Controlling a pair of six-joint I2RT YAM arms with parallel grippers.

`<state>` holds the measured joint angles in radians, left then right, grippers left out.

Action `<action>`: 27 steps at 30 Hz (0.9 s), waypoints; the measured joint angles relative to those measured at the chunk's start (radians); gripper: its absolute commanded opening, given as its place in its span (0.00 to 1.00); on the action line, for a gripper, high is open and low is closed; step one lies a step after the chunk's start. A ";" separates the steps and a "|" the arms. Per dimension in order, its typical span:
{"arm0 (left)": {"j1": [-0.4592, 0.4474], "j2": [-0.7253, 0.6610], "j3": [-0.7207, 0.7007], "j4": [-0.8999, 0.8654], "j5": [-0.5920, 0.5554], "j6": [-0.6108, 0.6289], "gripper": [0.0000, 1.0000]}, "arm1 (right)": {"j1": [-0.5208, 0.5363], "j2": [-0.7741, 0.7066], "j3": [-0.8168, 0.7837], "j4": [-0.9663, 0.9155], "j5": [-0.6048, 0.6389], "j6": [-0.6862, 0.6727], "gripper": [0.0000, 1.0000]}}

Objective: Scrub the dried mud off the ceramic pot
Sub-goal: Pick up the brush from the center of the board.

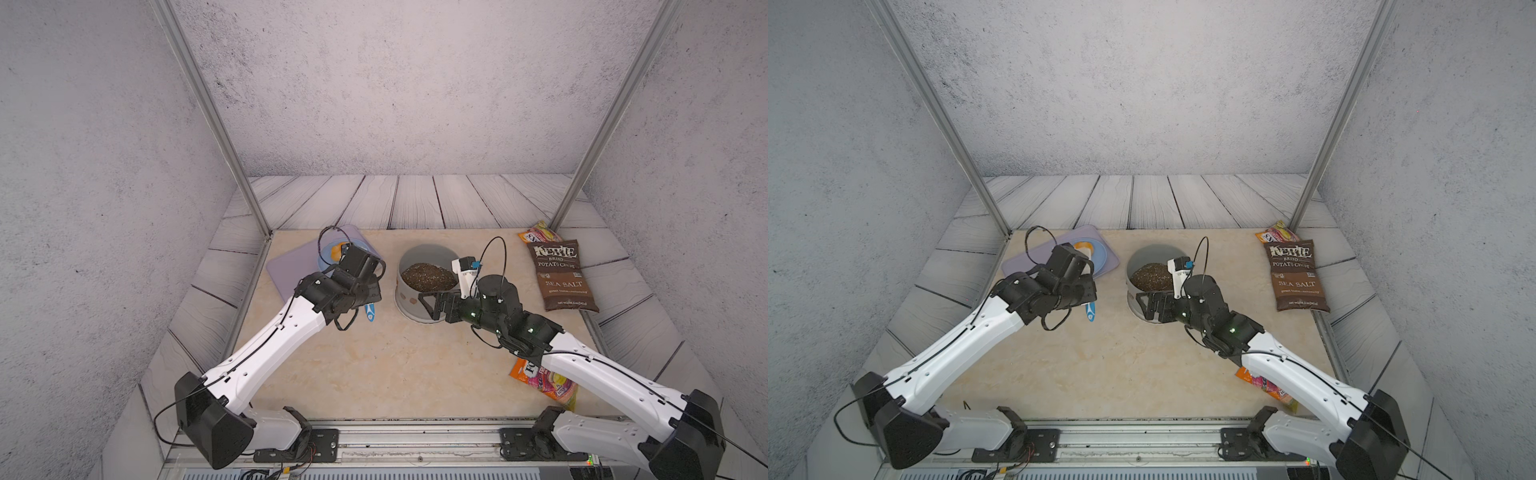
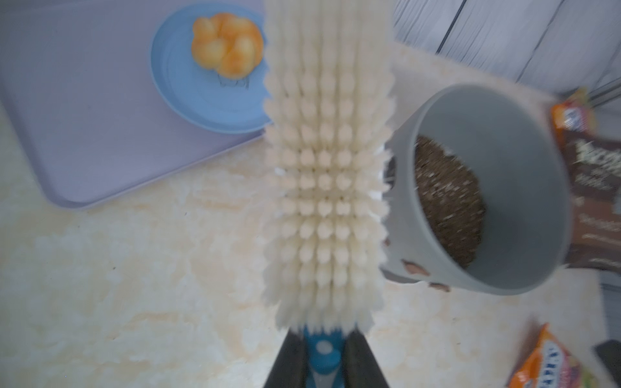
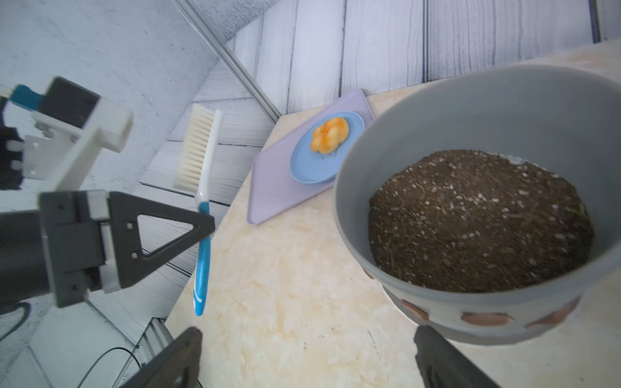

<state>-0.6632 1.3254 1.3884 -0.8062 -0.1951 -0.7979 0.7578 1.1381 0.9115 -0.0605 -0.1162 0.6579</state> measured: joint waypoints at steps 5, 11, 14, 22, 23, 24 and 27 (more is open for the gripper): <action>0.000 0.004 0.109 0.017 0.034 -0.069 0.00 | 0.013 0.043 0.056 0.045 -0.056 0.011 0.98; -0.008 0.003 0.081 0.100 0.113 -0.145 0.00 | 0.014 0.097 0.094 0.095 -0.147 0.006 0.89; -0.022 0.003 0.070 0.143 0.128 -0.156 0.00 | 0.014 0.134 0.111 0.118 -0.191 0.006 0.81; -0.065 0.003 0.057 0.256 0.145 -0.164 0.00 | 0.014 0.198 0.160 0.146 -0.248 0.003 0.59; -0.070 0.001 0.051 0.271 0.145 -0.166 0.00 | 0.014 0.200 0.161 0.151 -0.249 0.003 0.58; -0.074 -0.003 0.040 0.287 0.146 -0.170 0.00 | 0.014 0.200 0.161 0.154 -0.248 0.002 0.55; -0.085 -0.012 0.007 0.321 0.151 -0.188 0.00 | 0.014 0.201 0.161 0.166 -0.244 -0.003 0.48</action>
<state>-0.7479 1.3132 1.3956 -0.4854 -0.0441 -0.9863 0.7715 1.3388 1.0729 0.1059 -0.3599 0.6552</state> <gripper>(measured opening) 0.215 0.517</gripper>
